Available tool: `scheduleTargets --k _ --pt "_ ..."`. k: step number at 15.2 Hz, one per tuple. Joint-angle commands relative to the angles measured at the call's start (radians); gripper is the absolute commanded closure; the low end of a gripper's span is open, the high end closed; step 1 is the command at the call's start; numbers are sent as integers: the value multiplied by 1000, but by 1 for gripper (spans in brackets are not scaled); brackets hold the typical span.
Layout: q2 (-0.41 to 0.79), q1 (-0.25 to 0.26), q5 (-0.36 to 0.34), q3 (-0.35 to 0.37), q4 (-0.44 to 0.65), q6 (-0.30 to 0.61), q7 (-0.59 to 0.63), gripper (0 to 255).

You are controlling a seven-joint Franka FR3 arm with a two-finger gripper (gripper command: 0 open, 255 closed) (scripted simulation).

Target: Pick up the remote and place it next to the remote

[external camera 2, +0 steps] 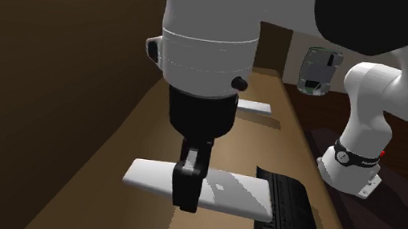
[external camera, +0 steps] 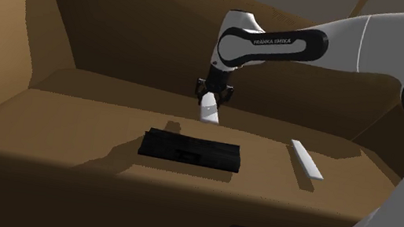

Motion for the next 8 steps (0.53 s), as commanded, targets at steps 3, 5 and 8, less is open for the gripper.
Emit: scheduleTargets --k 3,5,8 --pt "-144 -30 20 -15 -191 49 -50 255" --pt "-215 -43 28 -26 -276 65 -77 255" --pt "-320 -60 37 -46 -395 80 -119 255"
